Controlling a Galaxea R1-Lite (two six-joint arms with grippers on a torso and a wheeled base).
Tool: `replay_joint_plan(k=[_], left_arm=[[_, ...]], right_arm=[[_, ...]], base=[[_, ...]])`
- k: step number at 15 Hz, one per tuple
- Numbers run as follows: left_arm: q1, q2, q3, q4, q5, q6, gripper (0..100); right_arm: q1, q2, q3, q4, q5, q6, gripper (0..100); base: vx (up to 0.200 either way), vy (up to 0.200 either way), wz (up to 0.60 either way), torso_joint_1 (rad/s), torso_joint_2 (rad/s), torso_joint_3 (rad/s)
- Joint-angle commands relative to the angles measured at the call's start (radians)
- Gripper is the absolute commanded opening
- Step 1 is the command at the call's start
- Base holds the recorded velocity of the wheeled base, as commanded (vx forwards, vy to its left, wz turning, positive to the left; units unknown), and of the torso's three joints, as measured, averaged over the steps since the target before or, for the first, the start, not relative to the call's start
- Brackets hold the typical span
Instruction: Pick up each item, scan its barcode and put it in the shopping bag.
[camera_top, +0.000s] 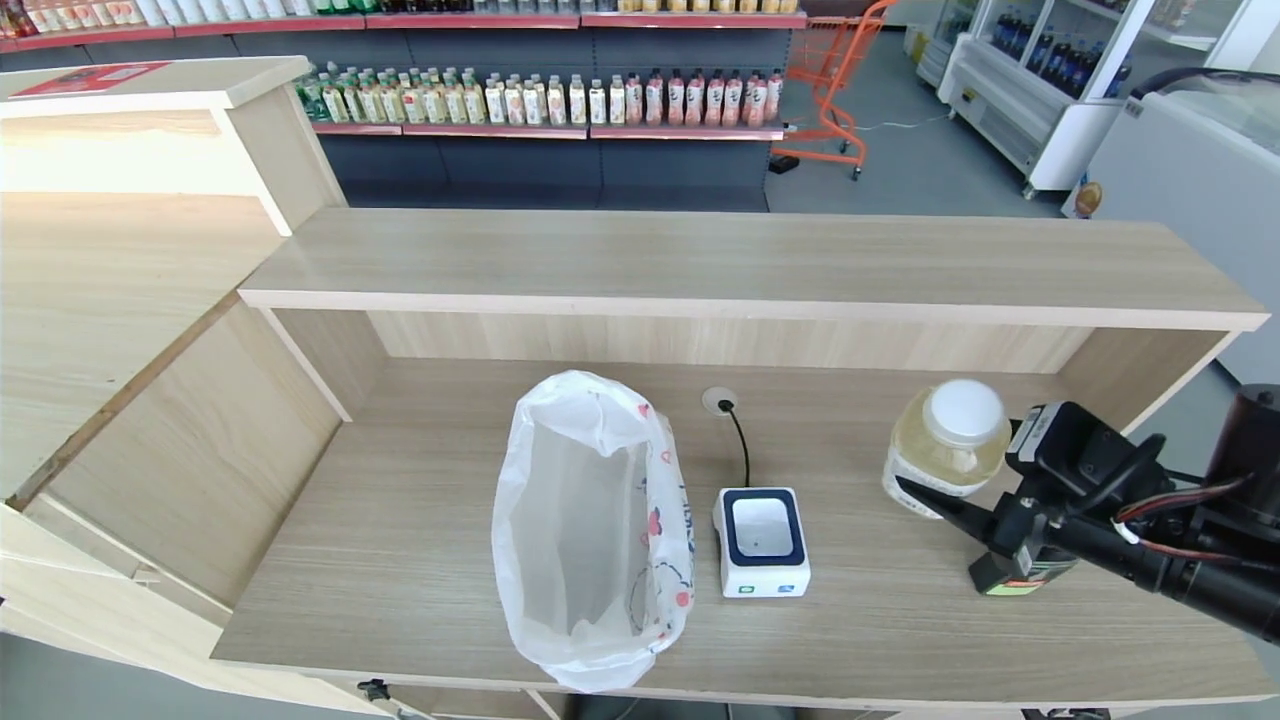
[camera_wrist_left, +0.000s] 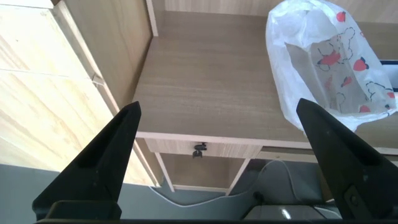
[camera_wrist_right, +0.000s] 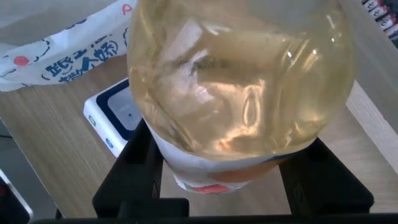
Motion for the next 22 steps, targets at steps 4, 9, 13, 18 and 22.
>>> replay_joint_plan(k=[4,9,13,18,22], left_arm=[[0.001,0.0,0.0,-0.001,0.0,0.0,100],[0.001,0.0,0.0,-0.001,0.0,0.0,100],[0.001,0.0,0.0,-0.001,0.0,0.0,100],[0.001,0.0,0.0,-0.001,0.0,0.0,100],[0.001,0.0,0.0,-0.001,0.0,0.0,100]], right_arm=[[-0.08,0.087,-0.009,-0.001,0.092,0.036,0],[-0.071,0.241,-0.01,-0.139,0.273,-0.054,0],[-0.092,0.394,-0.038,-0.303,0.414,-0.163,0],[-0.079,0.546,-0.157,-0.3,0.549,-0.214,0],[-0.074,0.629,-0.219,-0.302,0.637,-0.254,0]], base=[[0.0,0.0,0.0,0.0,0.0,0.0],[0.0,0.0,0.0,0.0,0.0,0.0],[0.0,0.0,0.0,0.0,0.0,0.0],[0.0,0.0,0.0,0.0,0.0,0.0],[0.0,0.0,0.0,0.0,0.0,0.0]])
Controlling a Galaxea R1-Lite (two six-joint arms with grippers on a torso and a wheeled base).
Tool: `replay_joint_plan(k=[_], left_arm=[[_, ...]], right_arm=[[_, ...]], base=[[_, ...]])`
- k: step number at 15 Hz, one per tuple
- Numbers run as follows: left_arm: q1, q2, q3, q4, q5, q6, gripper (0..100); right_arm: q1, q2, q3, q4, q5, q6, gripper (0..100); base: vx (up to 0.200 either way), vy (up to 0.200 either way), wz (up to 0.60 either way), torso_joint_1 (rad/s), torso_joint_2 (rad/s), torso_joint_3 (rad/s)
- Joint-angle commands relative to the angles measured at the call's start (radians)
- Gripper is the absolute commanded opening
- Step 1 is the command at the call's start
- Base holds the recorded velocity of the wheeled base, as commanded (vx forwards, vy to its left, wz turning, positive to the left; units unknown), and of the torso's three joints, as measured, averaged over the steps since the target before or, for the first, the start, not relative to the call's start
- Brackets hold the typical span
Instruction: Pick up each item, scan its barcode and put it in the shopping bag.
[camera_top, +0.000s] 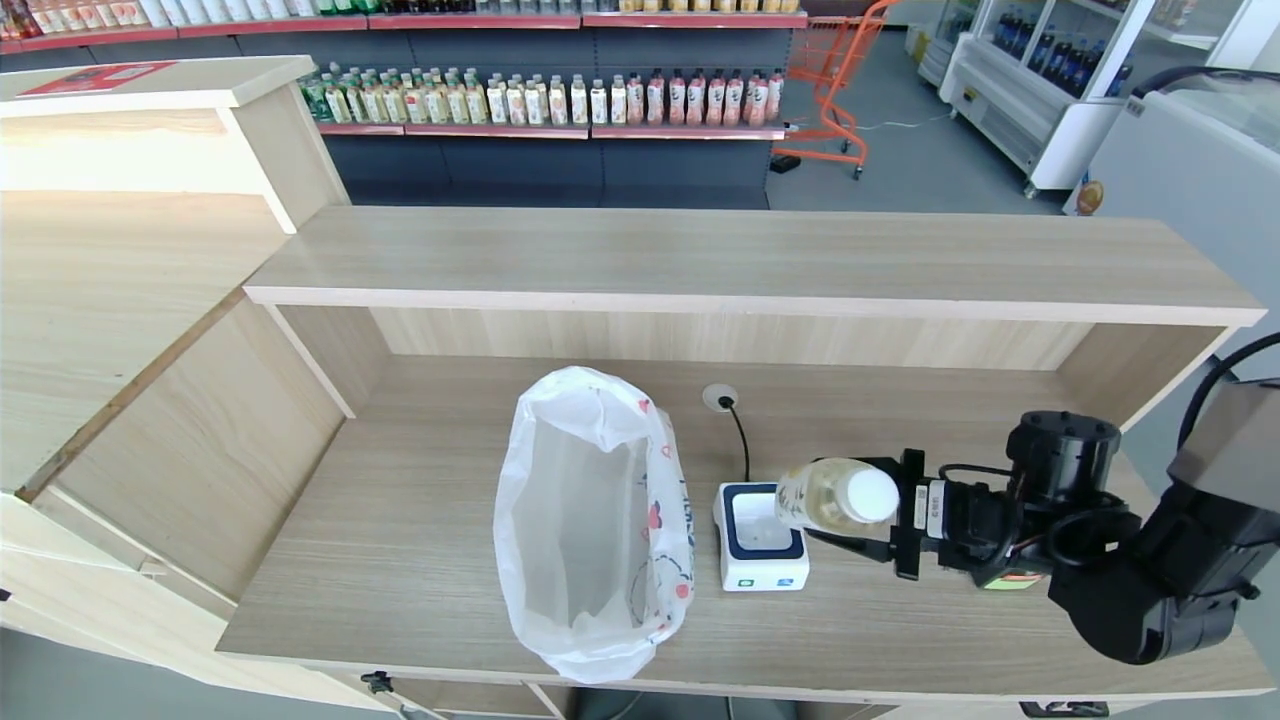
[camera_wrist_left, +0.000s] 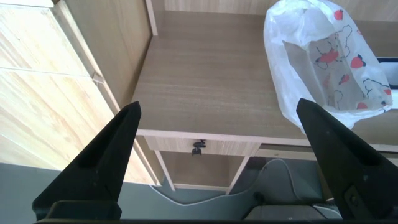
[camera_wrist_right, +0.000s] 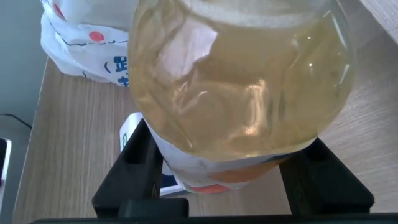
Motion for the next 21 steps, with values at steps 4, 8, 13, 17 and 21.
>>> replay_joint_plan(k=[4,8,13,17,21], left_arm=[[0.002,0.0,0.0,0.0,0.0,0.0,100],[0.0,0.0,0.0,0.0,0.0,0.0,100],[0.0,0.0,0.0,0.0,0.0,0.0,100],[0.0,0.0,0.0,0.0,0.0,0.0,100],[0.0,0.0,0.0,0.0,0.0,0.0,100]], right_arm=[[-0.002,0.12,-0.098,0.0,0.014,-0.036,0],[0.004,0.167,-0.132,0.0,0.026,-0.077,0],[0.028,0.219,-0.207,0.0,0.029,-0.087,0],[0.048,0.253,-0.253,-0.001,0.028,-0.087,0],[0.047,0.242,-0.253,0.0,0.028,-0.083,0]], base=[[0.0,0.0,0.0,0.0,0.0,0.0],[0.0,0.0,0.0,0.0,0.0,0.0],[0.0,0.0,0.0,0.0,0.0,0.0],[0.0,0.0,0.0,0.0,0.0,0.0],[0.0,0.0,0.0,0.0,0.0,0.0]])
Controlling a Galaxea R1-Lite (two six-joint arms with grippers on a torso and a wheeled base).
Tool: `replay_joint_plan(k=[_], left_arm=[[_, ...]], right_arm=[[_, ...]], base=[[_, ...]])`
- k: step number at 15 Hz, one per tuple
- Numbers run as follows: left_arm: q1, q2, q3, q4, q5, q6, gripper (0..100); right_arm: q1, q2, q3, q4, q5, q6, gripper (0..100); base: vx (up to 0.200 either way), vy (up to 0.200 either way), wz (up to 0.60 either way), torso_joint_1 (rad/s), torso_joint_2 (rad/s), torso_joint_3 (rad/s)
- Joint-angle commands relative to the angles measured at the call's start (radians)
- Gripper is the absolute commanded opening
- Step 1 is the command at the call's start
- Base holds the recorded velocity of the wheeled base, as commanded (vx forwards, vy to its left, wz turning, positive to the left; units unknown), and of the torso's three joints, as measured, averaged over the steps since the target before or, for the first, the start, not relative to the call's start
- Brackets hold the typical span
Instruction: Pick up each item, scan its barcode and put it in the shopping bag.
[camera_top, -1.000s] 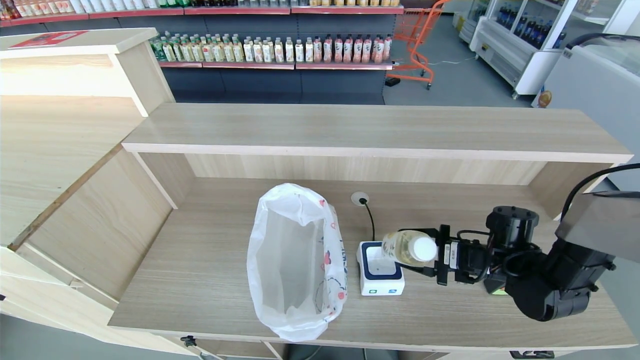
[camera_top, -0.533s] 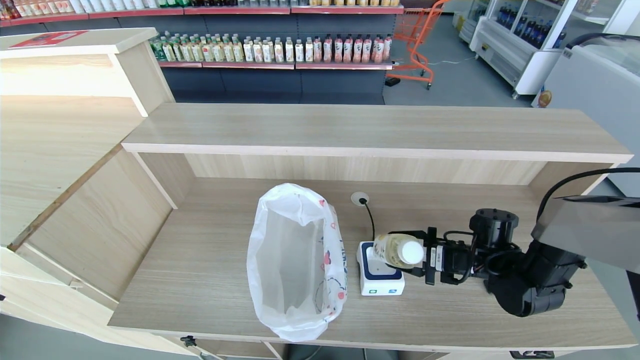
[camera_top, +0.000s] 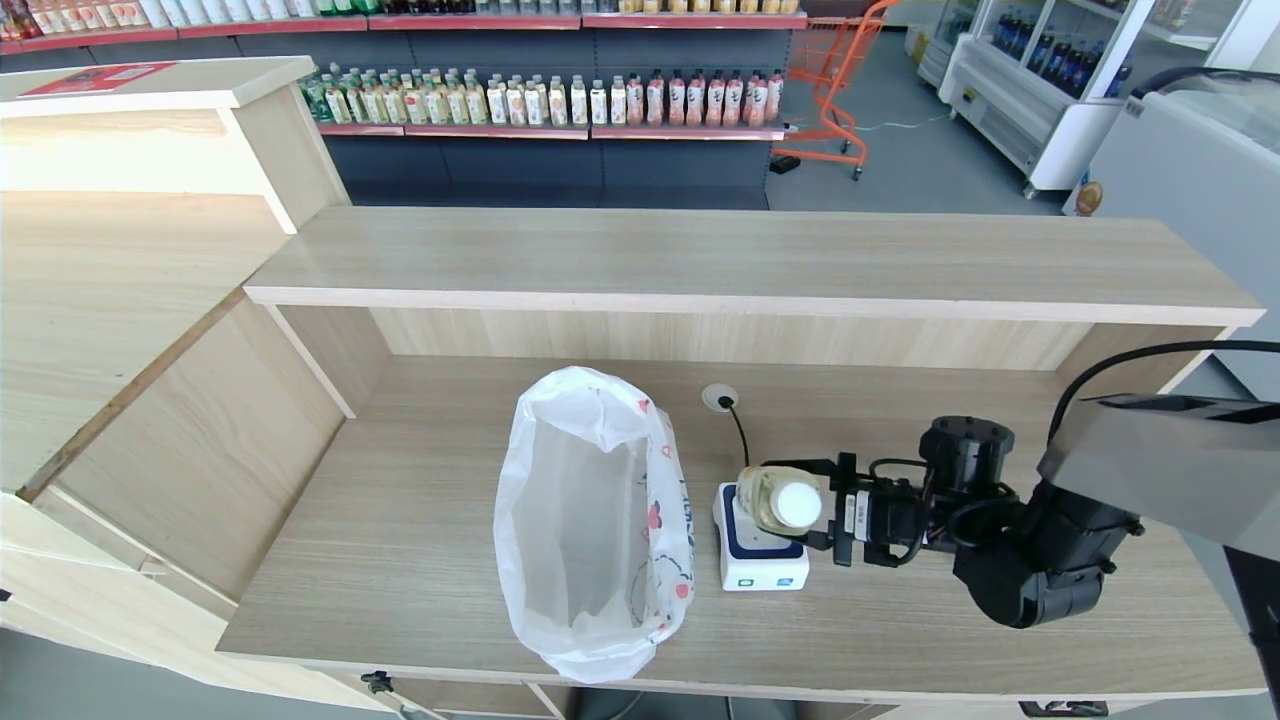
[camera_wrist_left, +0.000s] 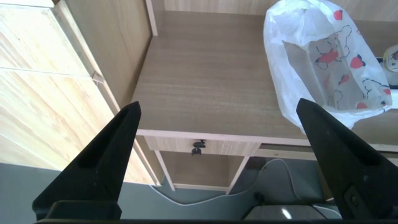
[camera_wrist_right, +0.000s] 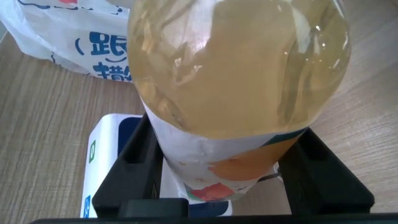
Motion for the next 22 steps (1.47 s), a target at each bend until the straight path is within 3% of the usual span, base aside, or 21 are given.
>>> replay_joint_plan(k=[1,5,7,9,12,14,16,18,22], left_arm=[[0.0,0.0,0.0,0.0,0.0,0.0,100],[0.0,0.0,0.0,0.0,0.0,0.0,100],[0.002,0.0,0.0,0.0,0.0,0.0,100],[0.0,0.0,0.0,0.0,0.0,0.0,100],[0.0,0.0,0.0,0.0,0.0,0.0,100],[0.0,0.0,0.0,0.0,0.0,0.0,100],[0.0,0.0,0.0,0.0,0.0,0.0,100],[0.0,0.0,0.0,0.0,0.0,0.0,100],[0.0,0.0,0.0,0.0,0.0,0.0,100]], right_arm=[[-0.003,-0.011,0.0,0.003,-0.002,0.004,0],[-0.027,-0.057,-0.002,0.003,-0.003,0.071,0],[-0.052,-0.238,0.029,-0.003,-0.006,0.286,0],[-0.081,-0.355,0.096,-0.001,-0.02,0.413,0],[-0.13,-0.583,0.282,-0.004,-0.235,0.733,0],[-0.064,-0.697,0.323,0.015,-0.456,1.015,0],[0.011,-0.766,0.331,0.129,-0.626,1.173,0],[0.056,-0.804,0.331,0.244,-0.668,1.262,0],[0.095,-0.812,0.372,0.281,-0.714,1.315,0]], base=[[0.0,0.0,0.0,0.0,0.0,0.0],[0.0,0.0,0.0,0.0,0.0,0.0],[0.0,0.0,0.0,0.0,0.0,0.0],[0.0,0.0,0.0,0.0,0.0,0.0],[0.0,0.0,0.0,0.0,0.0,0.0],[0.0,0.0,0.0,0.0,0.0,0.0],[0.0,0.0,0.0,0.0,0.0,0.0],[0.0,0.0,0.0,0.0,0.0,0.0],[0.0,0.0,0.0,0.0,0.0,0.0]])
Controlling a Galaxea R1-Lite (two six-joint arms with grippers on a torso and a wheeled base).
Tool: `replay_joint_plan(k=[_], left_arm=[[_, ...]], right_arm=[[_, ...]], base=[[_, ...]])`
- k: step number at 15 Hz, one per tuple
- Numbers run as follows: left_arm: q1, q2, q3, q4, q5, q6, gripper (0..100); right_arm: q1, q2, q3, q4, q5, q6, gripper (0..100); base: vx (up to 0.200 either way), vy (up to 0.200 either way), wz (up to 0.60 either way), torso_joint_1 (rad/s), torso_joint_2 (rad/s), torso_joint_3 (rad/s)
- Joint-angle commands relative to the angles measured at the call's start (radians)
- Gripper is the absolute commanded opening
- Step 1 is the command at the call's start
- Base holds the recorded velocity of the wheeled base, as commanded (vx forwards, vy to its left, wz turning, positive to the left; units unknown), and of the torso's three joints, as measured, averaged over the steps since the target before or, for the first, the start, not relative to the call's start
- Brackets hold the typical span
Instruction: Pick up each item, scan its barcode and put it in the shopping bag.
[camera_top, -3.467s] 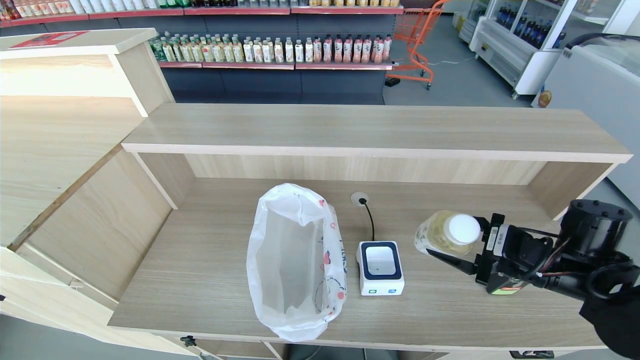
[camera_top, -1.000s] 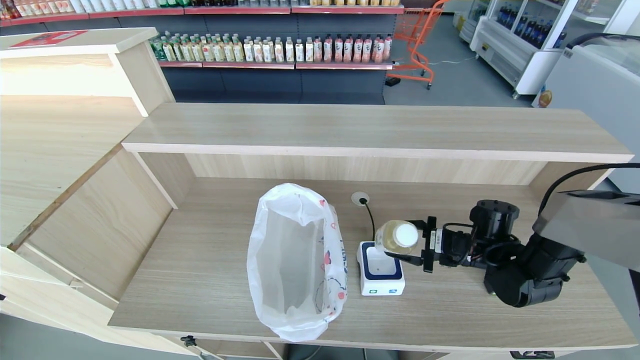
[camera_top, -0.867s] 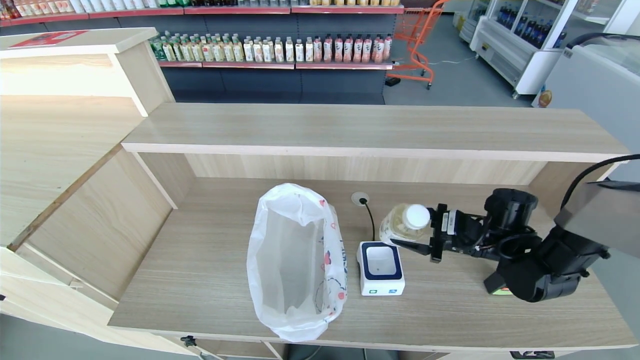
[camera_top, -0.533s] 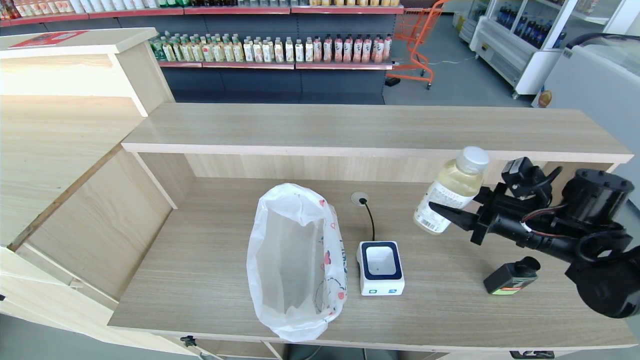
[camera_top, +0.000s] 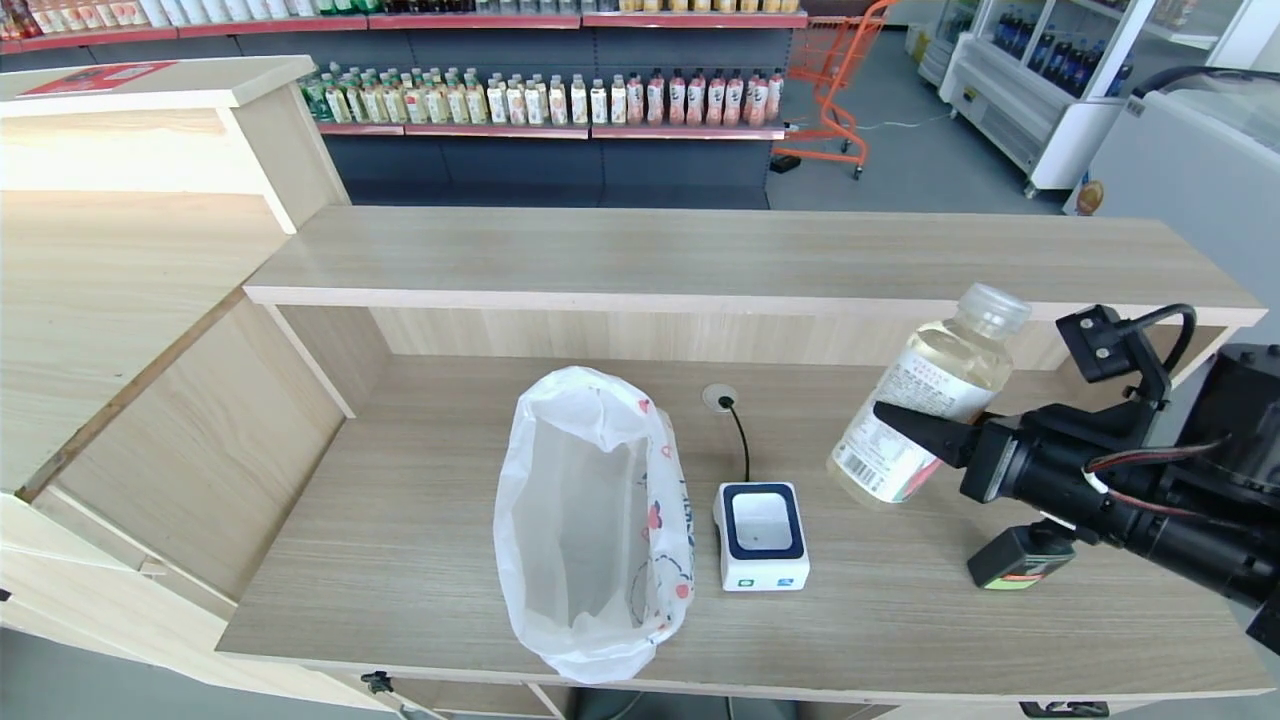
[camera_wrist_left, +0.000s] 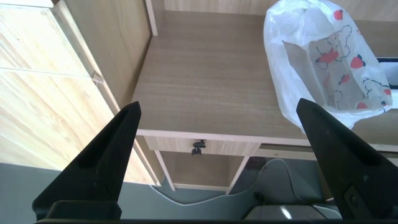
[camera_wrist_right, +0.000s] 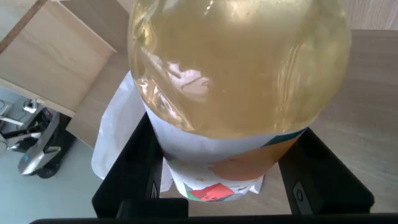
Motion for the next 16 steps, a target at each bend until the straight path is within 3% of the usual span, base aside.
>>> replay_joint_plan(k=[1,9,14,16], left_arm=[[0.0,0.0,0.0,0.0,0.0,0.0,100],[0.002,0.0,0.0,0.0,0.0,0.001,100],[0.0,0.0,0.0,0.0,0.0,0.001,100],[0.0,0.0,0.0,0.0,0.0,0.001,100]], right_arm=[[0.01,-0.019,0.034,-0.003,-0.001,0.001,0],[0.011,-0.05,0.091,-0.003,-0.001,0.006,0],[0.013,-0.047,0.089,0.0,-0.001,0.041,0],[0.033,-0.038,0.091,0.008,-0.001,0.072,0]], base=[[0.0,0.0,0.0,0.0,0.0,0.0],[0.0,0.0,0.0,0.0,0.0,0.0],[0.0,0.2,0.0,0.003,0.0,0.005],[0.0,0.0,0.0,0.0,0.0,0.0]])
